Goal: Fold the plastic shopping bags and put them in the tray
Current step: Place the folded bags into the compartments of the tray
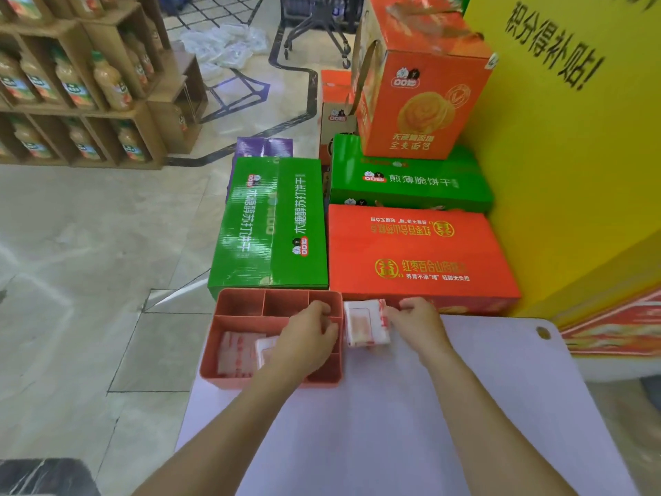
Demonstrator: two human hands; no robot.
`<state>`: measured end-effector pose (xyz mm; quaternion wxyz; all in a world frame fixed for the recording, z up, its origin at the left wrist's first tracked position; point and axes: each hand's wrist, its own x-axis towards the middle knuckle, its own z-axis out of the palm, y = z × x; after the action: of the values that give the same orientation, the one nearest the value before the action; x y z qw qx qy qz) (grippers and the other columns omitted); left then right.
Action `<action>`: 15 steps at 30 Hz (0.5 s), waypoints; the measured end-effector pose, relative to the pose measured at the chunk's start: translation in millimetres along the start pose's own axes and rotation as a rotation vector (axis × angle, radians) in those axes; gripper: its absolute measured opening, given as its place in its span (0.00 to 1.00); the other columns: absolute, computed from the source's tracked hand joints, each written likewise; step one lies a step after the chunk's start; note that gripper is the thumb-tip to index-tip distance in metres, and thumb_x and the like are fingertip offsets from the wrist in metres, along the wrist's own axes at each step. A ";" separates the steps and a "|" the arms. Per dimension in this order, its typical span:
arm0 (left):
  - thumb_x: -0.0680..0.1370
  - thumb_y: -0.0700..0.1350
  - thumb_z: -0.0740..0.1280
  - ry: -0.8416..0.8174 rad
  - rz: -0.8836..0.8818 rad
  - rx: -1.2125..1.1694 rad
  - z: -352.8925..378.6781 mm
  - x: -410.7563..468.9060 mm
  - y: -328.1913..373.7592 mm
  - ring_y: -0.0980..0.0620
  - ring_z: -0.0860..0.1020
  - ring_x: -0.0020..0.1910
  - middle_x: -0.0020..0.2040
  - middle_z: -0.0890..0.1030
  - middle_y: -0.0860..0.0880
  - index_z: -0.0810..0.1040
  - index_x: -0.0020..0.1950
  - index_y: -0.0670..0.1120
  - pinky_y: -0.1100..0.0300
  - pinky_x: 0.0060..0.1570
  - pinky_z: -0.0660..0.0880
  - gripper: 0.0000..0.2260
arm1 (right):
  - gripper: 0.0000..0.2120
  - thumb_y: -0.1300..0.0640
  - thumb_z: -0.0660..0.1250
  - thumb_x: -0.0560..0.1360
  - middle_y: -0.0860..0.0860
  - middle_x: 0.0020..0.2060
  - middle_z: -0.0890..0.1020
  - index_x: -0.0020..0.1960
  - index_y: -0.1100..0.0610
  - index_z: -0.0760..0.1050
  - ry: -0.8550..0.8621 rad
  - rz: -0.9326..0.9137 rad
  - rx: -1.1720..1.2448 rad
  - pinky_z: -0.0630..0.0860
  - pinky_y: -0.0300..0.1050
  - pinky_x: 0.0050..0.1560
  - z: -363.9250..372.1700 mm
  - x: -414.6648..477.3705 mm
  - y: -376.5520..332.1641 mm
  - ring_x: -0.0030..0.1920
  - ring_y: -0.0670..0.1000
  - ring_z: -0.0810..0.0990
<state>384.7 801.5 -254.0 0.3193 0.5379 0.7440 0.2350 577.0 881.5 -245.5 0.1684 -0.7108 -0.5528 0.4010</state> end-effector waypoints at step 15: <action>0.78 0.44 0.64 -0.033 -0.050 0.055 28.6 8.4 10.3 0.49 0.80 0.54 0.56 0.83 0.52 0.75 0.64 0.48 0.53 0.54 0.78 0.15 | 0.04 0.65 0.70 0.77 0.55 0.47 0.85 0.52 0.61 0.79 -0.131 0.083 0.399 0.79 0.39 0.31 14.7 8.6 33.1 0.37 0.48 0.85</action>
<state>410.4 812.9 -268.3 0.3225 0.5314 0.7580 0.1975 587.9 875.4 -280.6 0.2527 -0.6580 -0.4426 0.5543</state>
